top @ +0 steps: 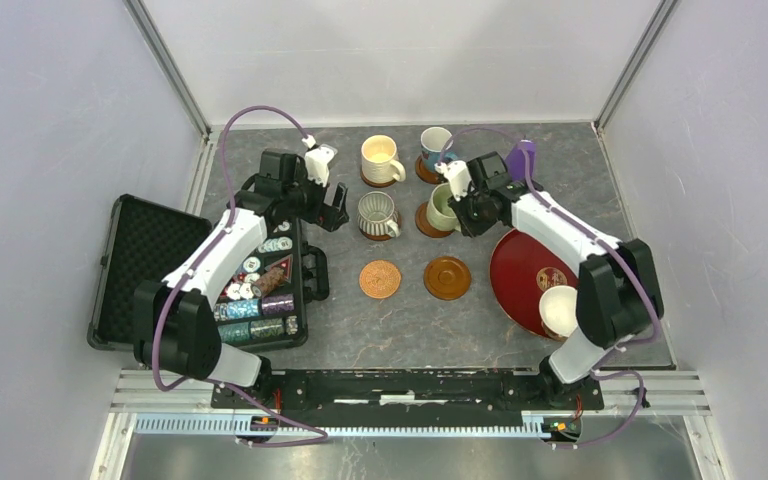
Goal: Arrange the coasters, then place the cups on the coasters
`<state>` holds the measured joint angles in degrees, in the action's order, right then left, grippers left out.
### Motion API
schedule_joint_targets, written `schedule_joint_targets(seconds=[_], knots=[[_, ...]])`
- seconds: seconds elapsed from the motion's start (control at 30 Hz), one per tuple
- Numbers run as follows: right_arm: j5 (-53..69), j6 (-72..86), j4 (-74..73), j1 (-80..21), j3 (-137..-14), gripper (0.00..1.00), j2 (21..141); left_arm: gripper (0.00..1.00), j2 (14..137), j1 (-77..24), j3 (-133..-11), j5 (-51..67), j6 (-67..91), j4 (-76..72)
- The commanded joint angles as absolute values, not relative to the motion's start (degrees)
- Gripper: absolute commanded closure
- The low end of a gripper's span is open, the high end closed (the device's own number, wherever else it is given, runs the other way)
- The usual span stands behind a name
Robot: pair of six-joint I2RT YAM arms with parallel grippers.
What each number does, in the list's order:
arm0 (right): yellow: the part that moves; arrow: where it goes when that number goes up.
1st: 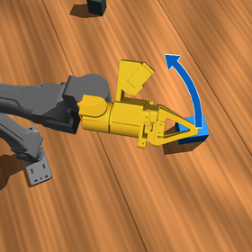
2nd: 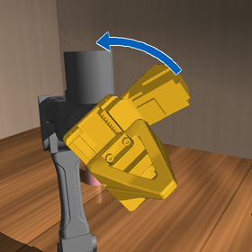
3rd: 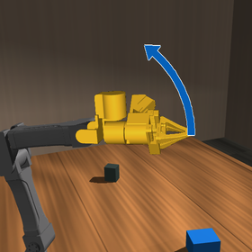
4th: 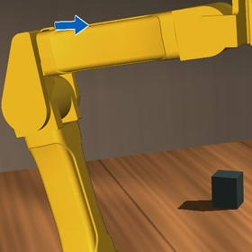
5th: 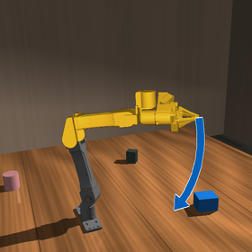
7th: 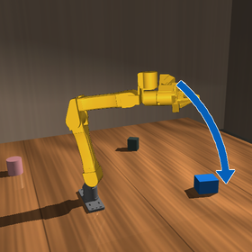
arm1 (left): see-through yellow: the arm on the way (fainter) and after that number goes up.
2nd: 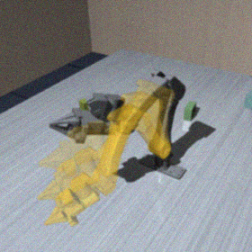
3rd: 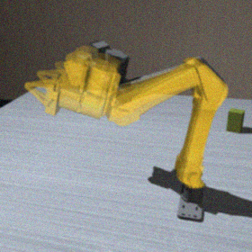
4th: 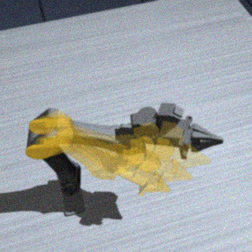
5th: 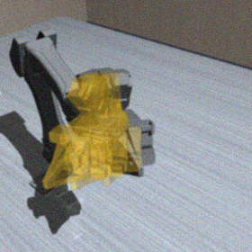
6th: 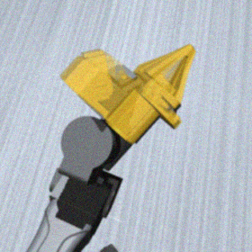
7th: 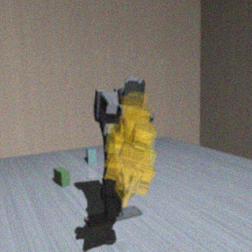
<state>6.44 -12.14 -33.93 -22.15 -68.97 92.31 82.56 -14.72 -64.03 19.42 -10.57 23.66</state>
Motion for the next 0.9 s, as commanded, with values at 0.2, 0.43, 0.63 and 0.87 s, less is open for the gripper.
schedule_joint_targets(seconds=[0.2, 0.43, 0.63, 0.87], knots=[[1.3, -8.1, -27.8, -24.6, -79.6, 1.00, 100.1, 0.00, 80.3, -14.8, -62.7, 18.1, -11.3, 21.9], [2.4, -6.9, -28.2, -25.3, -79.9, 1.00, 102.5, 0.00, 80.2, -14.8, -62.6, 17.5, -11.4, 22.0], [2.7, -6.1, -28.3, -25.3, -78.7, 0.97, 102.8, 0.00, 79.6, -14.8, -61.8, 17.4, -11.1, 22.0], [3.4, -6.2, -29.1, -25.3, -79.3, 0.95, 104.1, 0.00, 79.8, -14.8, -62.2, 17.7, -11.4, 22.1]])
